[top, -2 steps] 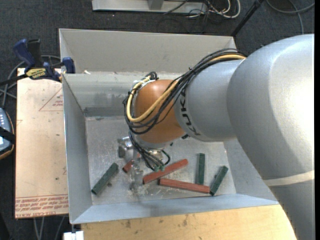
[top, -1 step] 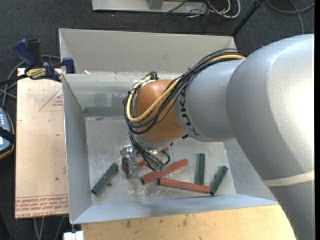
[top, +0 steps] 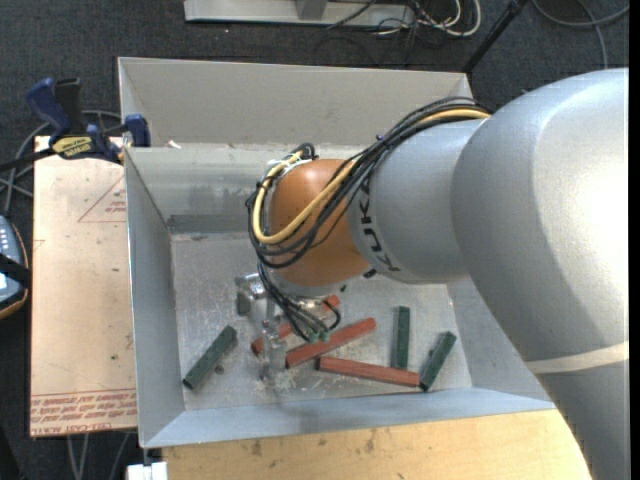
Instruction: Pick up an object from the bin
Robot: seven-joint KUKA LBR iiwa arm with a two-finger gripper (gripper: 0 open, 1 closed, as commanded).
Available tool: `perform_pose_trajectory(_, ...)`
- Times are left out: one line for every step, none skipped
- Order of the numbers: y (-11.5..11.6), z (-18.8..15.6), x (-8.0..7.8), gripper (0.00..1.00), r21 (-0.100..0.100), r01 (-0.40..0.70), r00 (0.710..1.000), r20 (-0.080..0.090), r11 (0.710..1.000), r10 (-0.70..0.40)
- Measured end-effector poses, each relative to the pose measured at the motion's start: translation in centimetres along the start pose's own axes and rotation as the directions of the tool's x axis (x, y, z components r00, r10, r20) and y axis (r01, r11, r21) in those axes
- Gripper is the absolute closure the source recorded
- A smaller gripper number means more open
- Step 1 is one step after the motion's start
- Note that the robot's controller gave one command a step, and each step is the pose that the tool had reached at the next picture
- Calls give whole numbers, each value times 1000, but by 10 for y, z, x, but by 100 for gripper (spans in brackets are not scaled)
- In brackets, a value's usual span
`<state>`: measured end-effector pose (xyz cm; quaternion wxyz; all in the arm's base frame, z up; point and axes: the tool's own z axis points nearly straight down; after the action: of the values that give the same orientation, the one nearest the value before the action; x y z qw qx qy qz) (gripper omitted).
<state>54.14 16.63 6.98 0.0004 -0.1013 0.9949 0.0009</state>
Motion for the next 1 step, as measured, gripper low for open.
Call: perform_pose_trajectory(-75,0,11,0,3,166,986,-2,986,-166)
